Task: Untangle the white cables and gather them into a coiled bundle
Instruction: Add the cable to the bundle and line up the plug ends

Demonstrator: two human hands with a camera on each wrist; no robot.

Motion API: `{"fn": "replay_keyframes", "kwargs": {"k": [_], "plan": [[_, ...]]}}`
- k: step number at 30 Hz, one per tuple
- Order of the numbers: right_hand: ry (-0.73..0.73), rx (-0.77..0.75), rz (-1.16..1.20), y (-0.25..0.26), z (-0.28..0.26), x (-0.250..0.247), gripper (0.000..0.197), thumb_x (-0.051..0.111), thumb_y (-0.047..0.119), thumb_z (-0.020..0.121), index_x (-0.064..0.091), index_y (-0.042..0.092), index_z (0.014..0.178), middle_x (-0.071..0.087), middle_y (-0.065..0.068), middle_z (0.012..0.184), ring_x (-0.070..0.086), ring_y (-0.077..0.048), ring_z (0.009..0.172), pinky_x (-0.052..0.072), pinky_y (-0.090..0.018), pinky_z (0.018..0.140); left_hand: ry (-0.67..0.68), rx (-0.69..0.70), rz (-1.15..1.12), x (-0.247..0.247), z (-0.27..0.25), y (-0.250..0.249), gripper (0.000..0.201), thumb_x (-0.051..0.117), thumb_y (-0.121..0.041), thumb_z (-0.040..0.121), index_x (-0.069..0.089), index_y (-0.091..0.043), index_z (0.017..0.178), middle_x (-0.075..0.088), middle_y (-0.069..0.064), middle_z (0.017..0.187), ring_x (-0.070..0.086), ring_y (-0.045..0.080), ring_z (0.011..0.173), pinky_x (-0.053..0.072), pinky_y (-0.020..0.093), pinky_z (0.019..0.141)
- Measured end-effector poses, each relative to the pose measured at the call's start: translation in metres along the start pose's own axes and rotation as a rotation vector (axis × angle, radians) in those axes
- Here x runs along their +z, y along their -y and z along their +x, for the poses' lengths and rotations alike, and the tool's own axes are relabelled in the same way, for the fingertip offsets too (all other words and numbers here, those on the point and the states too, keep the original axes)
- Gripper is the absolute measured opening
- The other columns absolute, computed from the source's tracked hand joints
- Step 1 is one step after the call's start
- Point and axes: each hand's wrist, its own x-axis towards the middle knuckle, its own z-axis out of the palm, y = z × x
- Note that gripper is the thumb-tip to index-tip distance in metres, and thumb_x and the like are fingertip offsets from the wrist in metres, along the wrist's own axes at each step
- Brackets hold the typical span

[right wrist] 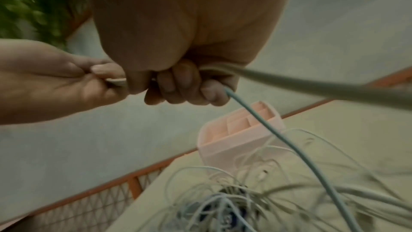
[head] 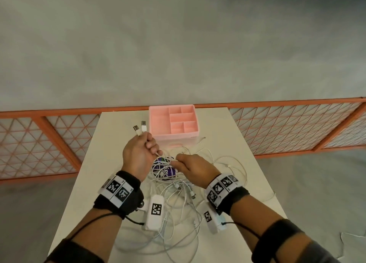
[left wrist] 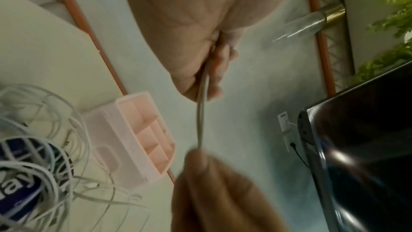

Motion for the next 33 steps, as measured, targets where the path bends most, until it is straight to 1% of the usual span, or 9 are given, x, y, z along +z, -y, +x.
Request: {"fn": "replay_keyframes", "kwargs": {"k": [4,8,16,18,21,25,28,30,33], "plan": [[0.058,0.193,0.000,-0.059,-0.018,-0.004,0.042,0.038,0.049,0.102,0.051,0.018,0.077,0.055,0.001,0.072,0.055,-0.022,0.073,0.040,-0.034,0.069,-0.102,0.050,-0.065,-0.022,0.009,-0.015,0.031,0.033,-0.019,0.103,0.050,-0.017,0.077,0.033,-0.008,0.054,0.028,0.009,0.046,0.029,0.024,0.048],[0.053,0.496,-0.074,-0.133,-0.061,-0.019,0.044,0.044,0.048,0.100,0.063,0.008,0.095,0.067,-0.008,0.097,0.060,-0.024,0.092,0.042,-0.032,0.080,-0.144,0.083,-0.066,-0.046,0.020,-0.046,0.033,0.031,-0.023,0.104,0.053,-0.018,0.080,0.032,-0.010,0.052,0.025,0.006,0.041,0.023,0.020,0.039],[-0.047,0.966,-0.464,-0.214,-0.129,-0.094,0.041,0.052,0.045,0.098,0.056,0.017,0.069,0.059,0.001,0.068,0.060,-0.016,0.067,0.040,-0.025,0.057,-0.207,0.033,0.050,-0.063,0.024,-0.033,0.035,0.033,-0.030,0.107,0.053,-0.019,0.081,0.030,-0.011,0.049,0.021,0.005,0.039,0.016,0.019,0.035],[-0.200,0.996,-0.524,-0.220,-0.141,-0.110,0.037,0.051,0.041,0.099,0.059,0.019,0.071,0.062,0.000,0.066,0.060,-0.017,0.062,0.047,-0.027,0.062,-0.164,-0.018,0.115,-0.064,0.021,-0.018,0.034,0.034,-0.031,0.107,0.056,-0.016,0.085,0.029,-0.011,0.050,0.022,0.005,0.039,0.017,0.017,0.035],[-0.273,1.049,-0.644,-0.223,-0.146,-0.111,0.038,0.041,0.049,0.099,0.059,0.024,0.076,0.061,0.002,0.070,0.059,-0.018,0.069,0.047,-0.040,0.086,-0.097,-0.067,0.222,-0.058,0.011,0.010,0.032,0.036,-0.026,0.108,0.058,-0.010,0.091,0.030,-0.009,0.052,0.023,0.005,0.040,0.019,0.016,0.036],[-0.098,1.103,-0.651,-0.232,-0.157,-0.078,0.028,0.046,0.050,0.096,0.059,0.027,0.087,0.053,0.002,0.096,0.052,-0.024,0.103,0.045,-0.045,0.095,-0.033,-0.168,0.182,-0.052,-0.002,0.036,0.028,0.037,-0.019,0.107,0.057,-0.006,0.091,0.034,-0.005,0.052,0.030,0.008,0.041,0.029,0.020,0.040],[0.070,1.099,-0.570,-0.244,-0.168,-0.043,0.018,0.059,0.039,0.088,0.060,0.031,0.104,0.044,0.002,0.105,0.046,-0.027,0.113,0.045,-0.041,0.098,-0.035,-0.223,0.142,-0.047,-0.010,0.044,0.027,0.037,-0.015,0.106,0.056,-0.006,0.089,0.036,-0.003,0.052,0.034,0.010,0.043,0.033,0.022,0.043],[0.156,1.113,-0.512,-0.250,-0.171,-0.023,0.035,0.058,0.031,0.085,0.055,0.035,0.119,0.044,0.002,0.112,0.047,-0.027,0.117,0.040,-0.036,0.103,-0.036,-0.242,0.138,-0.043,-0.014,0.046,0.027,0.036,-0.011,0.105,0.056,-0.005,0.089,0.037,-0.002,0.052,0.035,0.011,0.043,0.033,0.022,0.043],[0.101,1.158,-0.420,-0.243,-0.153,-0.017,0.048,0.054,0.025,0.089,0.047,0.030,0.136,0.046,-0.005,0.132,0.046,-0.031,0.123,0.039,-0.037,0.107,-0.027,-0.262,0.162,-0.040,-0.016,0.048,0.027,0.036,-0.009,0.105,0.058,-0.003,0.089,0.037,-0.001,0.053,0.035,0.011,0.043,0.032,0.022,0.044]]}}
